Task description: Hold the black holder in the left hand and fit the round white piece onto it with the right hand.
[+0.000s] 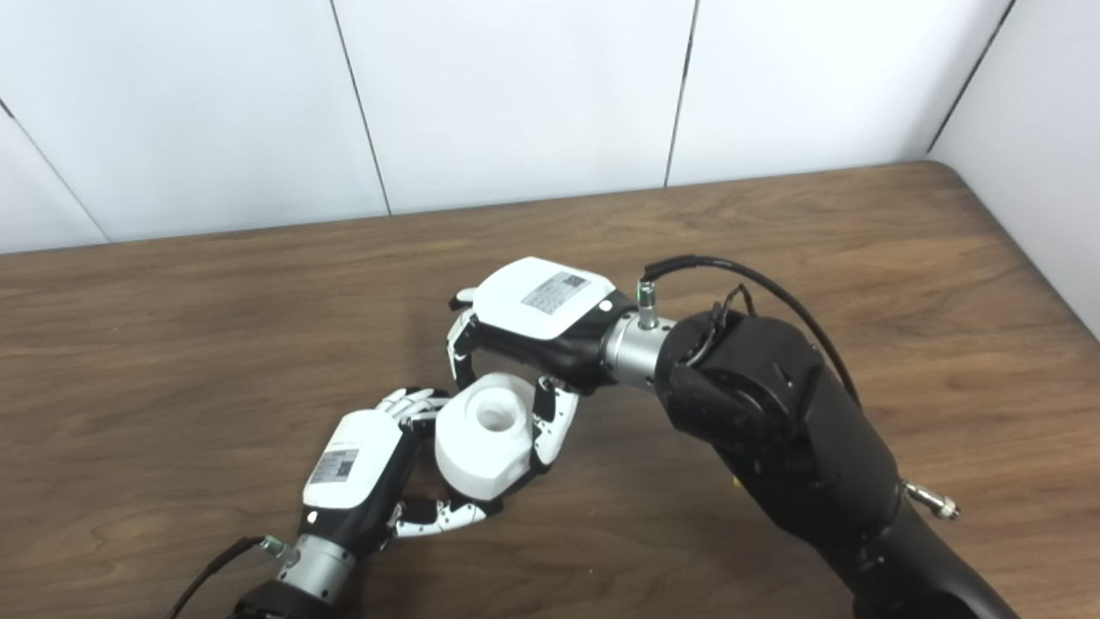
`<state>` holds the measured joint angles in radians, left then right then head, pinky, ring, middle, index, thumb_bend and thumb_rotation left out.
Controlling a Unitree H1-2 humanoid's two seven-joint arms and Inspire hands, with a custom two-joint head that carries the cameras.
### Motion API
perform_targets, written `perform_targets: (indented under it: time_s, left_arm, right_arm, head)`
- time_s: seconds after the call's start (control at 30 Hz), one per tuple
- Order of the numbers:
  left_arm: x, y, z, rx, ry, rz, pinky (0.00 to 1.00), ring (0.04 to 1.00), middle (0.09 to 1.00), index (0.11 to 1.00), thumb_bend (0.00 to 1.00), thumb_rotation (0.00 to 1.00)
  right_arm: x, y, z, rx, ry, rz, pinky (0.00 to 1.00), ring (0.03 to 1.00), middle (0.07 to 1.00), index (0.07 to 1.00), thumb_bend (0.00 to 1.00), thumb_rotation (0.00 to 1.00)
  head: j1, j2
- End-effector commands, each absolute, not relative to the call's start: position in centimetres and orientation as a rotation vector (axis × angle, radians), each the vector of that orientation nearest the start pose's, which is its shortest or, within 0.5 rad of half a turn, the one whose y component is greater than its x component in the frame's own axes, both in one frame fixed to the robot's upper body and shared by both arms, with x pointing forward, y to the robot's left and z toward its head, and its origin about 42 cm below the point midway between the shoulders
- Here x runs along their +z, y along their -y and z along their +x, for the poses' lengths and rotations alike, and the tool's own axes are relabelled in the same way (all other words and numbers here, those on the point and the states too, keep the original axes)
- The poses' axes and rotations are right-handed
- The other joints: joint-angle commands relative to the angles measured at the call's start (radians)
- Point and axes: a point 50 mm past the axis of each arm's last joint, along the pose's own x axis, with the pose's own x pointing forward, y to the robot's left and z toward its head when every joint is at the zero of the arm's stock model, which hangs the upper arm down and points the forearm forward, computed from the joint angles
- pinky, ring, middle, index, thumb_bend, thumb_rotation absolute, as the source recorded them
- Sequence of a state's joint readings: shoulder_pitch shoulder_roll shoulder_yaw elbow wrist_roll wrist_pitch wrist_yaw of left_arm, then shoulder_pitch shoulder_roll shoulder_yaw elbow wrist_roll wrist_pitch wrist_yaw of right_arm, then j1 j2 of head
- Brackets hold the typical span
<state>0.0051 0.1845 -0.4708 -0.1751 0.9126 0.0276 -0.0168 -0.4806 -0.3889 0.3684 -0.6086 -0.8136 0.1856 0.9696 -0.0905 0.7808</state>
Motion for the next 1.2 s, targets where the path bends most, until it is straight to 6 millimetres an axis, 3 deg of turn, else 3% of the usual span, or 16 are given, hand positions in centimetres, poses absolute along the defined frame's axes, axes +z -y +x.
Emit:
perform_targets:
  time_s: [0.0,1.17]
  left_arm:
    - [11.09,-13.70,24.71,-0.459,0.255,1.068,0.90,0.839,0.764,0.484,0.52,0.06]
    - [11.41,-13.66,24.73,-0.468,0.247,1.071,0.92,0.844,0.770,0.485,0.52,0.06]
  right_arm:
    - [33.32,16.12,30.91,0.720,0.494,-1.474,0.88,0.940,0.790,0.483,0.52,0.14]
    - [33.88,16.67,30.83,0.726,0.470,-1.495,0.87,0.942,0.788,0.483,0.52,0.14]
  head:
    - [-0.003,0.001]
    - [-0.003,0.014]
